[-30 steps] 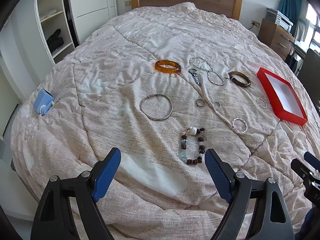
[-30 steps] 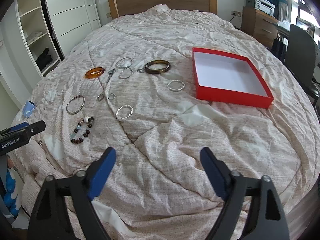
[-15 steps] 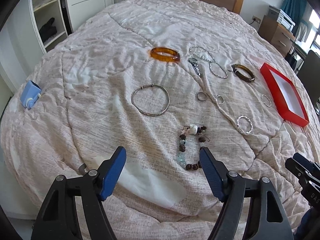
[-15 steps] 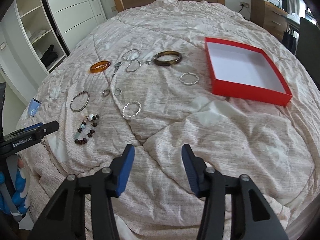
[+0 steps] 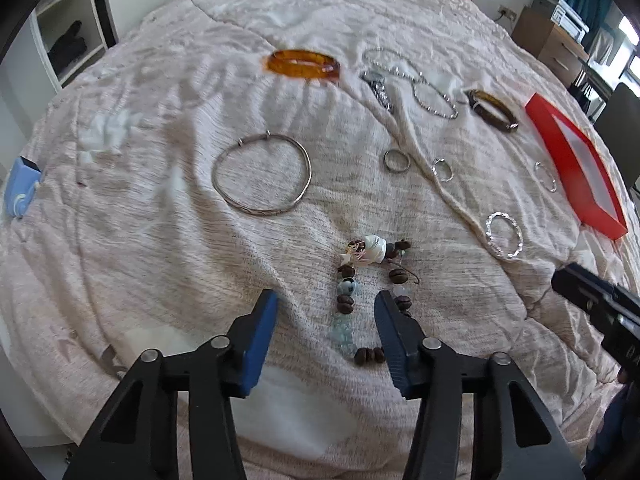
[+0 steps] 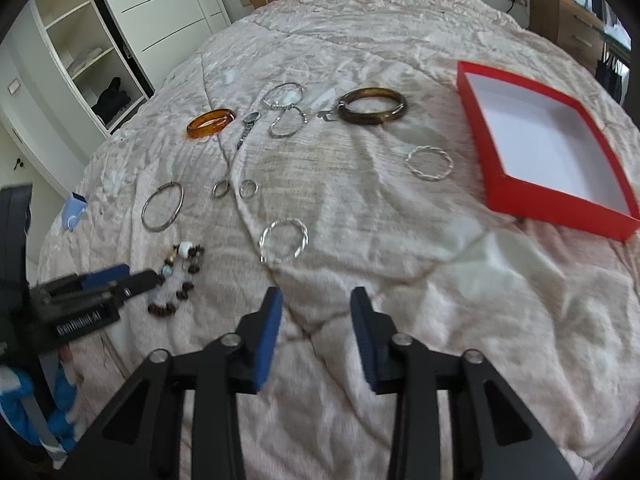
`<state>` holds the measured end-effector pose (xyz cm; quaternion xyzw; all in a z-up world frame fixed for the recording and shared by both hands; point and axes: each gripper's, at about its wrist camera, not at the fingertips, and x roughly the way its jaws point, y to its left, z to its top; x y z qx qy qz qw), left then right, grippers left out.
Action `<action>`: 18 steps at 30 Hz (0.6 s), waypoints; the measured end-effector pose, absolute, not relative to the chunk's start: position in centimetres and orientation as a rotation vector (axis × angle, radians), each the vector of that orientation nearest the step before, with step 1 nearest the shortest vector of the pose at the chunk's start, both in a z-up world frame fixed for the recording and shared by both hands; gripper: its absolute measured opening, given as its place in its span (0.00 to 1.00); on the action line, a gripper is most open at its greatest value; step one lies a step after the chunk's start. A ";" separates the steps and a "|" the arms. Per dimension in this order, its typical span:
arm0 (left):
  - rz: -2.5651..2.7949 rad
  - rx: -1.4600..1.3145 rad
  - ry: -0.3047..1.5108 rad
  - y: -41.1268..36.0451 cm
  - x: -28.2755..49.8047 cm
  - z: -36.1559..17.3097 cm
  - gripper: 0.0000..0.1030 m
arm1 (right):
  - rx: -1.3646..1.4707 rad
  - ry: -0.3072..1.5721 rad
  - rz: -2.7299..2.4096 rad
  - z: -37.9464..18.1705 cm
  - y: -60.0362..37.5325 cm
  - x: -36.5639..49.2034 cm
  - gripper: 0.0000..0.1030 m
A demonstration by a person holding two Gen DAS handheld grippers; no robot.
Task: Organize jewelry
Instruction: 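Grasp the beaded bracelet with the left tool while the right tool grasps the twisted silver bangle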
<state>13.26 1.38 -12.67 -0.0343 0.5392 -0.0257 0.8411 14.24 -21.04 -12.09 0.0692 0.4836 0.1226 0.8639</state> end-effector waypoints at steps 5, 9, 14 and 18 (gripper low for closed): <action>-0.052 -0.071 1.161 1.1 14.1 -13.7 0.47 | 0.175 1.031 0.275 -13.1 -20.5 16.1 0.29; -0.056 -0.067 1.175 1.0 14.6 -14.6 0.45 | 0.191 1.053 0.281 -14.1 -20.0 17.3 0.26; -0.057 -0.072 1.194 1.0 15.1 -15.5 0.44 | 0.195 1.068 0.281 -15.1 -19.6 18.4 0.23; -0.050 -0.064 1.200 1.0 15.4 -15.8 0.42 | 0.162 1.086 0.277 -15.8 -18.8 19.2 0.20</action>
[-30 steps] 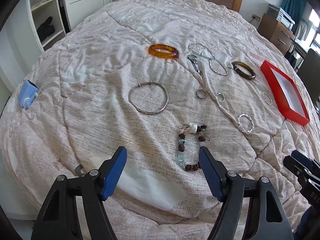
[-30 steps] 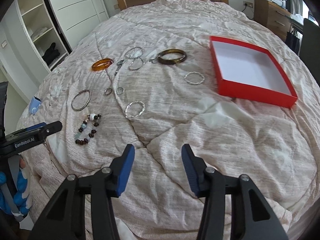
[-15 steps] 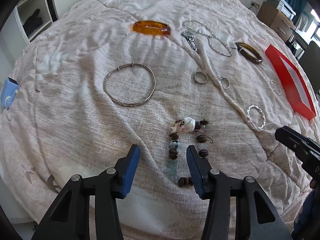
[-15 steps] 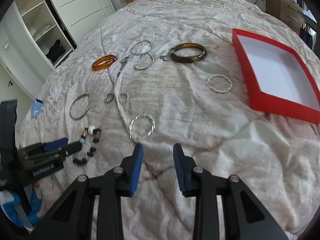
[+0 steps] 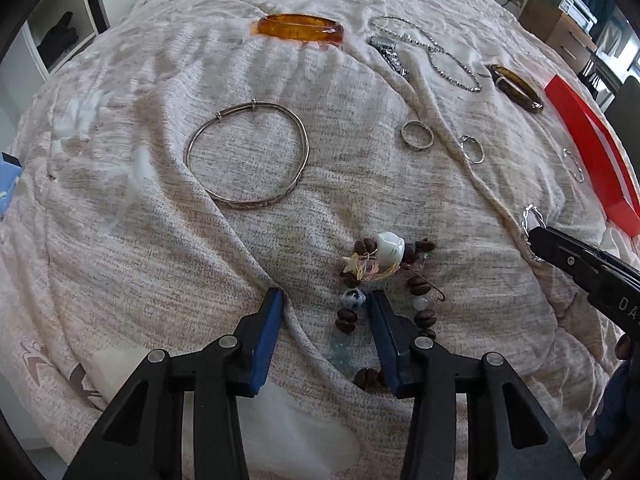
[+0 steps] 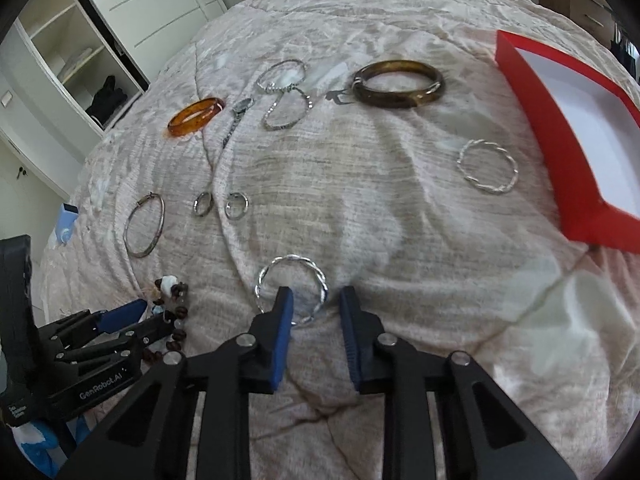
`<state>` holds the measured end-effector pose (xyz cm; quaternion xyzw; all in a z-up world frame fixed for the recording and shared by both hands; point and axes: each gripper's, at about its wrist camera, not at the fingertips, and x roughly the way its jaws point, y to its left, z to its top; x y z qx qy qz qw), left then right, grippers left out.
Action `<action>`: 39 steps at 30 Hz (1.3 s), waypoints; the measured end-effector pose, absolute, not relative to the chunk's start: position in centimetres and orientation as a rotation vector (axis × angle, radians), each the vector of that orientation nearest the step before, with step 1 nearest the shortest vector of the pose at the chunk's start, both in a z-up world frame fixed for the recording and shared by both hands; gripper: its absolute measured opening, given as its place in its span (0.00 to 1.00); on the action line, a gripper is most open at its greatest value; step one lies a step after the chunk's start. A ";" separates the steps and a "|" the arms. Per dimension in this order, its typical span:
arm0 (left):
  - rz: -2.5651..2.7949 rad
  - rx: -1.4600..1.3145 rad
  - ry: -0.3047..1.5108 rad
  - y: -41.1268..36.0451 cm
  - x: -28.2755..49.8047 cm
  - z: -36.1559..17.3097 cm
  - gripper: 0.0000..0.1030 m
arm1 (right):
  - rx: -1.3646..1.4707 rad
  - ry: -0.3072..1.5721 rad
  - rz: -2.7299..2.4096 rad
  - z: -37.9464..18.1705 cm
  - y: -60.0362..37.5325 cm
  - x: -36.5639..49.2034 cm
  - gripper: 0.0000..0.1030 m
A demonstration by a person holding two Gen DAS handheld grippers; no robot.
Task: Organize jewelry
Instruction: 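Grasp the beaded bracelet with the left tool while the right tool grasps the twisted silver bangle, then carry the beaded bracelet and twisted bangle in both tools over the red box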
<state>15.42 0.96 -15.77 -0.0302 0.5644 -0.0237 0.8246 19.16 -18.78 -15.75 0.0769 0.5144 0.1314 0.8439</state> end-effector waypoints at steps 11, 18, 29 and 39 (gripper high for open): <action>-0.032 -0.039 1.191 0.4 15.7 -16.4 0.38 | 0.070 1.108 0.245 -17.0 -17.6 20.1 0.14; -0.015 -0.034 1.167 0.5 15.3 -15.4 0.11 | 0.024 1.095 0.236 -15.9 -17.6 19.7 0.04; -0.009 -0.014 1.085 -0.9 12.6 -11.3 0.11 | -0.013 0.988 0.198 -10.4 -19.0 15.1 0.04; -0.021 -0.005 1.005 -1.6 9.0 -7.1 0.11 | 0.040 0.896 0.195 -6.4 -20.9 10.0 0.04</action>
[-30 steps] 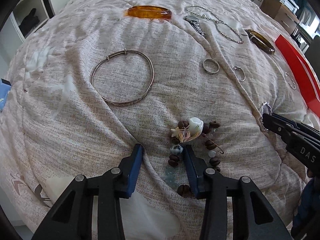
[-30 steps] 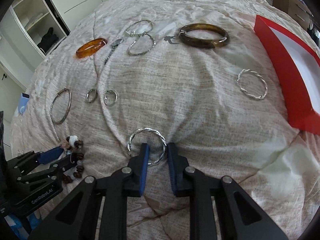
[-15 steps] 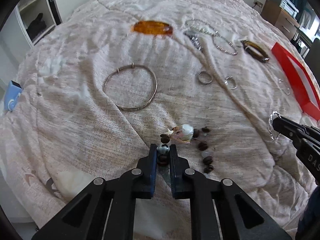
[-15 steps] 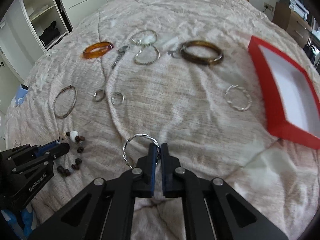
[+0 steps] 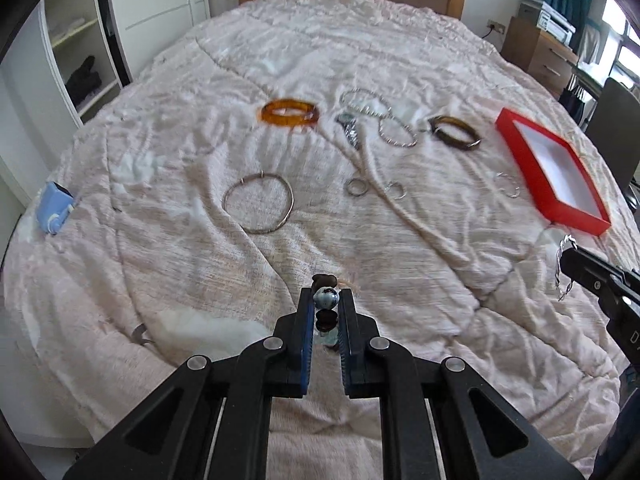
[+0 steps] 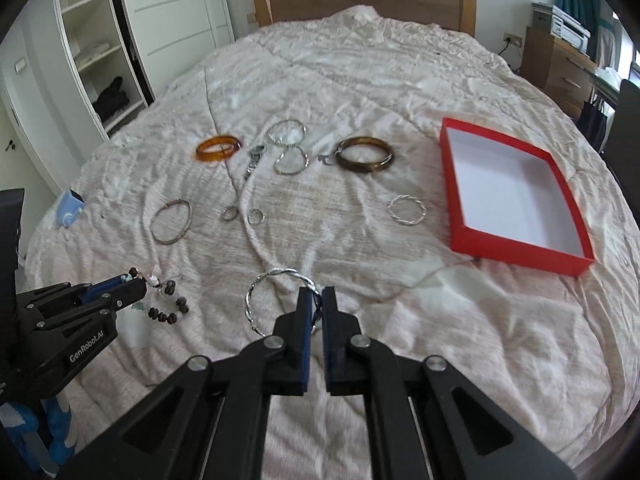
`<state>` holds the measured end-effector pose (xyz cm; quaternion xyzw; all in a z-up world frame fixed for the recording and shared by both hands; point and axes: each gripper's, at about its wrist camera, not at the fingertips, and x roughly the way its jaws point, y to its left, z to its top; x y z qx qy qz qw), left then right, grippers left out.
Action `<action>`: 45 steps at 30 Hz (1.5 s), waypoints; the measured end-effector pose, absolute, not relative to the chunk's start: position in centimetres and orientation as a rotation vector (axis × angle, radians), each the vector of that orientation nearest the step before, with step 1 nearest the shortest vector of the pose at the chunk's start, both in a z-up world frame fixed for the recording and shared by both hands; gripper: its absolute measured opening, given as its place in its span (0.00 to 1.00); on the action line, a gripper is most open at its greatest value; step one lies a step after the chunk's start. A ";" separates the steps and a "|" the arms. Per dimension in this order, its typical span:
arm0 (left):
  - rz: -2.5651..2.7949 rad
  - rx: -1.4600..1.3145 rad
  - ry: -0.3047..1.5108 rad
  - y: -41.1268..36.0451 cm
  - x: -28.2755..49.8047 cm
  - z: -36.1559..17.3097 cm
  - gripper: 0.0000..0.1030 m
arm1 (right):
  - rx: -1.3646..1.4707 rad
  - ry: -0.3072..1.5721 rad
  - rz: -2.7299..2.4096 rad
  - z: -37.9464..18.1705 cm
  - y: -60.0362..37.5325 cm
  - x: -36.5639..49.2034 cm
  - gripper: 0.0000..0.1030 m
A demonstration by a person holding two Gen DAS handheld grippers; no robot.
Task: Organize jewelry
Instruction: 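Carry the beaded bracelet and twisted bangle in both tools over the red box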
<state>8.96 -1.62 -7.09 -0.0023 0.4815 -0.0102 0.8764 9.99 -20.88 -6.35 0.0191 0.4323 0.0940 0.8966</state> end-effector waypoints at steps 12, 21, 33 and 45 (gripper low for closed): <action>-0.105 -0.008 0.878 -4.9 6.2 -0.6 0.11 | 0.111 0.773 0.165 -2.1 -24.8 5.4 0.04; -0.255 -0.027 0.792 -8.7 6.9 4.8 0.11 | 0.183 0.681 0.087 1.0 -30.7 5.4 0.04; -0.381 0.010 0.841 -18.5 14.7 4.5 0.11 | 0.234 0.702 -0.038 -0.9 -39.8 10.8 0.04; -0.490 0.052 0.991 -27.7 22.9 -3.3 0.11 | 0.235 0.823 -0.070 -7.0 -45.1 18.9 0.04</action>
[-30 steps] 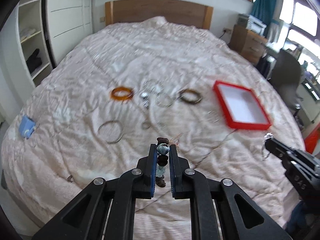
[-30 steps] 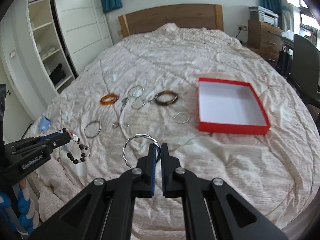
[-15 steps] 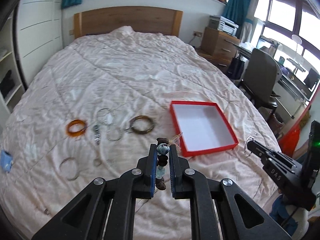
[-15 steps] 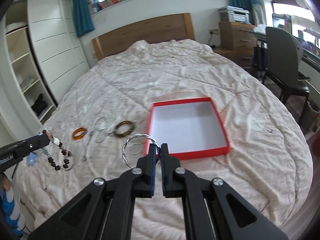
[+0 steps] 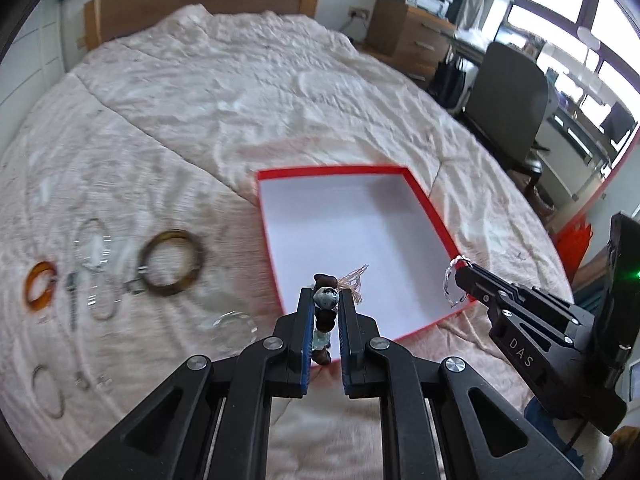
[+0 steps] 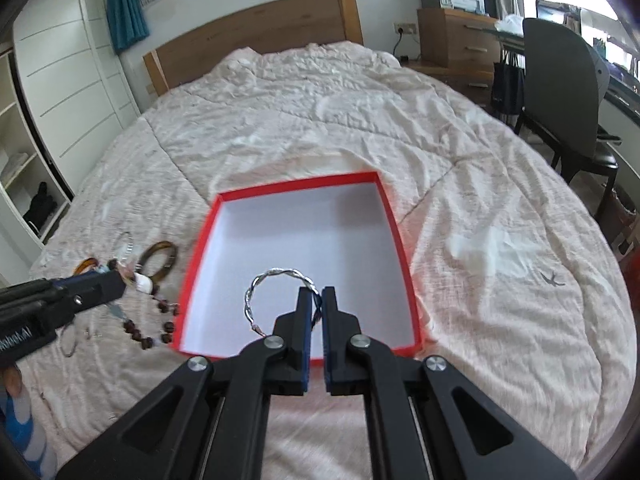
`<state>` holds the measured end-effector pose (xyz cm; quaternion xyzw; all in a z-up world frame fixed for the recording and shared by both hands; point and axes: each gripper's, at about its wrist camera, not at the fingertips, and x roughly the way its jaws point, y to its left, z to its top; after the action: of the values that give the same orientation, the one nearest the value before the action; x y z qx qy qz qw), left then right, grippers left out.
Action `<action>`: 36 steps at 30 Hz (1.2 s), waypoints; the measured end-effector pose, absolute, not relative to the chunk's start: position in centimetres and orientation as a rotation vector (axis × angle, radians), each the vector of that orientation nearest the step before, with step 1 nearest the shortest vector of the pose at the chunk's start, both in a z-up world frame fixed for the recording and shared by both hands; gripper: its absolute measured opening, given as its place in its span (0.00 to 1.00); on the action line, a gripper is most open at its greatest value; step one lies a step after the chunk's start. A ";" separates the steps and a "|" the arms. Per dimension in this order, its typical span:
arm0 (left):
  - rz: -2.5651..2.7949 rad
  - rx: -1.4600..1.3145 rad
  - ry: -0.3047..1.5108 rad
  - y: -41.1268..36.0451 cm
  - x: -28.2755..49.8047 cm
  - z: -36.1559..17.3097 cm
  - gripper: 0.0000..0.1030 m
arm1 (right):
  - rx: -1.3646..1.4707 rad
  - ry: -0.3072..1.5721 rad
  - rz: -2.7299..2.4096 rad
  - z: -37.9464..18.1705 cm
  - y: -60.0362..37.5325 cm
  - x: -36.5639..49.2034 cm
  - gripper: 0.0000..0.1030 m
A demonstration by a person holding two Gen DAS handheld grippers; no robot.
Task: Organize jewelry
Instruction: 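Carry the beaded bracelet and twisted bangle in both tools over the red box, then open the right tool to drop the twisted bangle while the left tool releases the beaded bracelet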
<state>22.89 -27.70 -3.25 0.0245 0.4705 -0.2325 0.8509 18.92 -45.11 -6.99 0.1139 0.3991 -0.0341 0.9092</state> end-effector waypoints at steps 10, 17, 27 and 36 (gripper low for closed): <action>-0.461 0.065 1.098 -29.9 26.3 -9.7 0.11 | 0.228 0.922 -0.083 -11.5 -47.1 21.3 0.05; -0.447 0.055 1.124 -29.3 26.6 -10.9 0.15 | 0.236 0.959 -0.111 -12.7 -47.4 21.4 0.07; -0.441 0.040 1.061 -28.5 24.7 -7.7 0.41 | 0.240 0.925 -0.162 -10.1 -47.8 19.5 0.25; -0.309 0.023 0.938 -21.7 20.1 -0.9 0.41 | 0.266 0.803 -0.159 -3.3 -46.6 14.3 0.25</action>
<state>20.08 -21.74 -0.87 0.0111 0.4502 -0.1485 0.8804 14.33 -46.63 -3.25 0.1291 0.3890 -0.0772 0.9089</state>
